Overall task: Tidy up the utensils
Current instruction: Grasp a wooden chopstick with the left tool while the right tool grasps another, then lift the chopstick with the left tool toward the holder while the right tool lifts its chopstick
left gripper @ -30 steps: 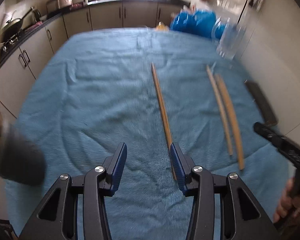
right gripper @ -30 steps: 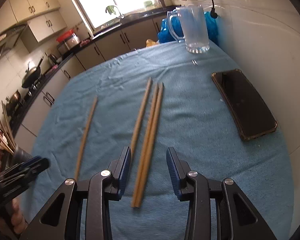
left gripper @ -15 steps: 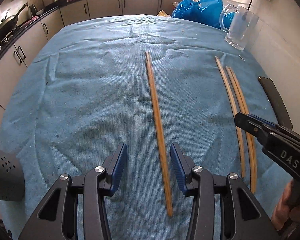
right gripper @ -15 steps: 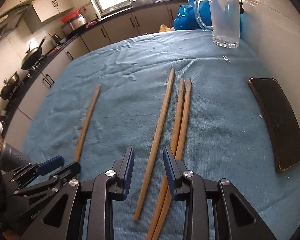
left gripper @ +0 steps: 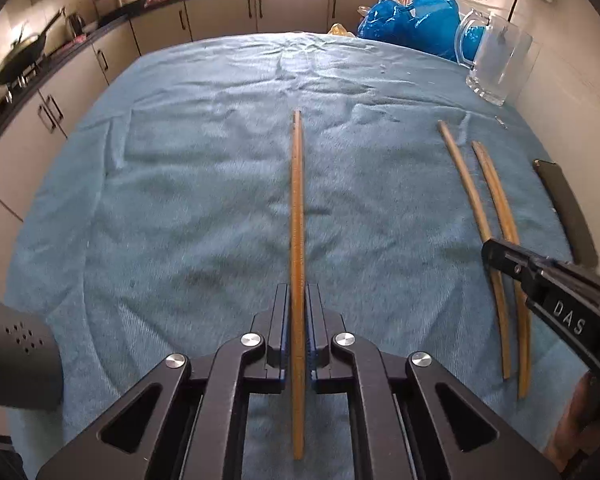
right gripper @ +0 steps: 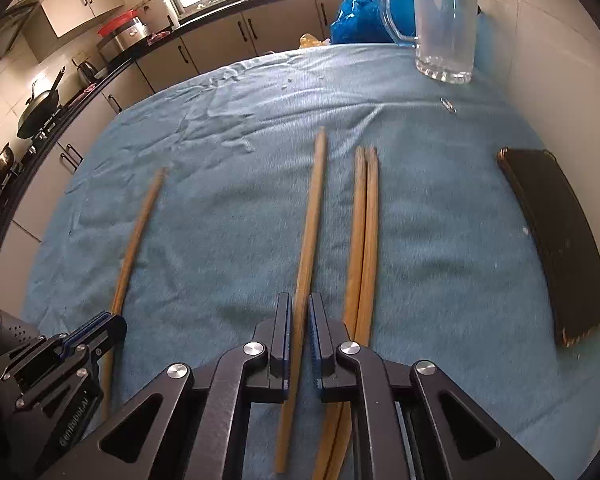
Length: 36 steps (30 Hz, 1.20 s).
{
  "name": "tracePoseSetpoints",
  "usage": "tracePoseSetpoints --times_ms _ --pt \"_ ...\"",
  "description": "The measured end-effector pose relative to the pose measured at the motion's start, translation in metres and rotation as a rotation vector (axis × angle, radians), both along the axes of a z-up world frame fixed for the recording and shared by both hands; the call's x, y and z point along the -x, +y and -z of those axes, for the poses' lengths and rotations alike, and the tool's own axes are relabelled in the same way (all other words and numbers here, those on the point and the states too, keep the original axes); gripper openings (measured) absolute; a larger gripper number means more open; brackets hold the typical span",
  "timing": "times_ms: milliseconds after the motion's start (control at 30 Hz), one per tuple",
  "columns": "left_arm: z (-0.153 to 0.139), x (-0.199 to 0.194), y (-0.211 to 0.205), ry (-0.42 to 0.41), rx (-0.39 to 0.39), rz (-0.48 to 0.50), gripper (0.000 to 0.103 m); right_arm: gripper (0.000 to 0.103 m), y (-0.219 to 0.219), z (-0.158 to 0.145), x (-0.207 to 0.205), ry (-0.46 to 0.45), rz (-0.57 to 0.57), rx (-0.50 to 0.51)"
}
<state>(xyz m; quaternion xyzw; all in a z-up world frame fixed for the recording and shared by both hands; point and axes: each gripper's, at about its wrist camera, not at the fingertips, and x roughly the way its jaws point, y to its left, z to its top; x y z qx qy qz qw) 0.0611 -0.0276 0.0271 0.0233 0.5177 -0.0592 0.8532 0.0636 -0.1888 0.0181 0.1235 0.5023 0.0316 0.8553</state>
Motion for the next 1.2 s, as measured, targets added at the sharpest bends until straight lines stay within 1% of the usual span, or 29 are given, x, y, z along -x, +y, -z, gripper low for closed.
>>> tracePoseSetpoints --times_ms 67,200,233,333,367,433,500,567,633,733,767,833,967,1067,1133,1200 --pt "-0.001 0.011 0.011 0.028 0.042 -0.002 0.007 0.008 0.004 -0.001 0.013 0.014 -0.012 -0.008" --pt "-0.001 0.048 0.033 0.089 0.143 0.021 0.007 0.008 0.015 -0.001 0.057 0.048 -0.058 -0.067" --pt "-0.001 0.058 0.038 0.094 0.165 0.028 0.007 0.008 0.017 0.000 0.075 0.053 -0.076 -0.082" --pt "0.000 0.083 0.047 0.122 0.200 0.069 0.007 0.009 0.018 0.001 0.107 0.047 -0.109 -0.097" --pt "0.000 0.090 0.050 0.147 0.215 0.086 0.007 0.009 0.016 0.001 0.116 0.039 -0.127 -0.109" --pt "-0.002 0.096 0.054 0.183 0.253 0.099 0.009 0.011 0.012 0.000 0.125 0.030 -0.151 -0.116" --pt "-0.006 0.095 0.056 0.180 0.265 0.087 0.013 0.017 0.010 0.000 0.126 0.029 -0.167 -0.120" --pt "-0.010 0.088 0.058 0.158 0.241 0.049 0.020 0.019 0.011 0.001 0.121 0.026 -0.170 -0.104" --pt "-0.011 0.077 0.057 0.146 0.236 0.020 0.023 0.020 0.018 0.000 0.111 0.026 -0.171 -0.077" --pt "-0.001 0.051 0.047 0.156 0.183 0.000 0.023 0.021 0.027 0.000 0.092 0.022 -0.167 -0.024" --pt "-0.001 0.044 0.045 0.134 0.171 -0.005 0.023 0.021 0.030 -0.001 0.081 0.023 -0.165 -0.006" --pt "-0.001 0.029 0.036 0.125 0.114 -0.007 0.023 0.021 0.035 -0.001 0.063 0.031 -0.160 0.020" --pt "0.000 0.004 0.026 0.122 0.085 -0.010 0.021 0.020 0.041 -0.002 0.026 0.047 -0.148 0.112" --pt "0.001 -0.006 0.025 0.110 0.067 -0.009 0.021 0.019 0.046 -0.003 0.004 0.067 -0.139 0.162" --pt "0.001 -0.009 0.024 0.106 0.067 -0.009 0.021 0.019 0.051 -0.003 -0.001 0.074 -0.144 0.198" --pt "0.002 -0.013 0.024 0.099 0.072 -0.014 0.020 0.019 0.054 -0.003 -0.005 0.078 -0.142 0.214"
